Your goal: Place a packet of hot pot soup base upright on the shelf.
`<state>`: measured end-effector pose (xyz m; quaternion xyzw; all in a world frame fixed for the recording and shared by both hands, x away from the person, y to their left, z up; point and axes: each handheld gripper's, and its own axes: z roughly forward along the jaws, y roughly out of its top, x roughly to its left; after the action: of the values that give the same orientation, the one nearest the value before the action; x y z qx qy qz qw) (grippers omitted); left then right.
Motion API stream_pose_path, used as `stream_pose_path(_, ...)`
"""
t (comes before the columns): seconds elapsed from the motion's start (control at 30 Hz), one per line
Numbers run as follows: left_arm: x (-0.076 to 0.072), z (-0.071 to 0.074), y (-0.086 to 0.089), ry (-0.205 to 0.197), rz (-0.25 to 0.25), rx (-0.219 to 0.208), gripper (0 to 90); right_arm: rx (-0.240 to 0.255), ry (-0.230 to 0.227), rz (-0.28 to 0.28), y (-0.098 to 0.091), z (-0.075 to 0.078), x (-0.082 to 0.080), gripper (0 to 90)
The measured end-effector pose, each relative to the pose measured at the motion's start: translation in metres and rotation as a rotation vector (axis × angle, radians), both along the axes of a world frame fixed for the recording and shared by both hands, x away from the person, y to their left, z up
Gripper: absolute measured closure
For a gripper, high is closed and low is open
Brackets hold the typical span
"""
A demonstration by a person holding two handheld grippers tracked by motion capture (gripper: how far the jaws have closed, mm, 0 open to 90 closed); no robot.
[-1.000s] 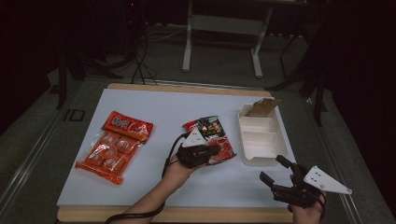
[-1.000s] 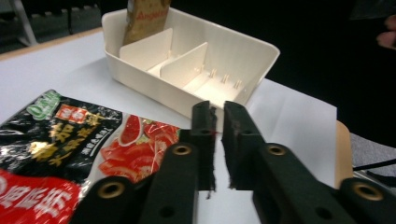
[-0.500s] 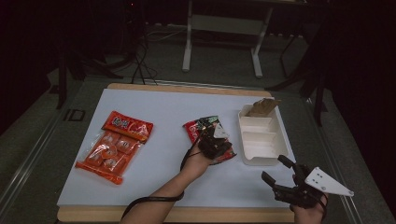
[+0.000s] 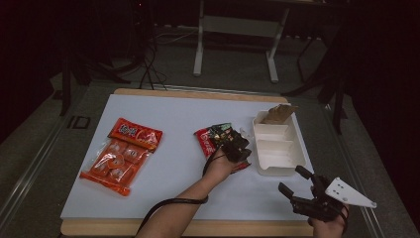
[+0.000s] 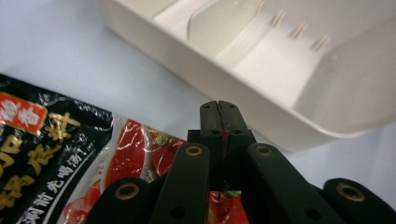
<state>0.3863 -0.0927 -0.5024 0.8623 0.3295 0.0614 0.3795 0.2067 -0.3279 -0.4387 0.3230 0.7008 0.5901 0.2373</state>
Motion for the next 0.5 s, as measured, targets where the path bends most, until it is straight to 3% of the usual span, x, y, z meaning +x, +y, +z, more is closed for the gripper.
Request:
stream_pose_path(0.1, 0.004, -0.005, -0.004, 0.053, 0.004, 0.006, 90.0, 0.002, 0.009, 0.001, 0.0, -0.001, 0.001, 16.4)
stream_pose_path(0.23, 0.005, -0.007, -0.012, 0.058, 0.011, 0.061, 90.0, -0.001, 0.021, 0.005, 0.0, -0.002, 0.002, 16.5)
stream_pose_path(0.4, 0.002, -0.006, -0.021, 0.057, 0.01, 0.112, 90.0, -0.005, 0.025, 0.009, 0.001, -0.002, 0.002, 16.5)
stream_pose_path(0.43, -0.003, -0.005, -0.024, 0.022, 0.007, 0.158, 90.0, -0.006, 0.026, 0.012, 0.001, -0.002, 0.001, 16.5)
stream_pose_path(0.5, -0.006, -0.005, -0.024, 0.015, 0.009, 0.17, 90.0, -0.007, 0.026, 0.014, 0.001, -0.002, 0.001, 16.5)
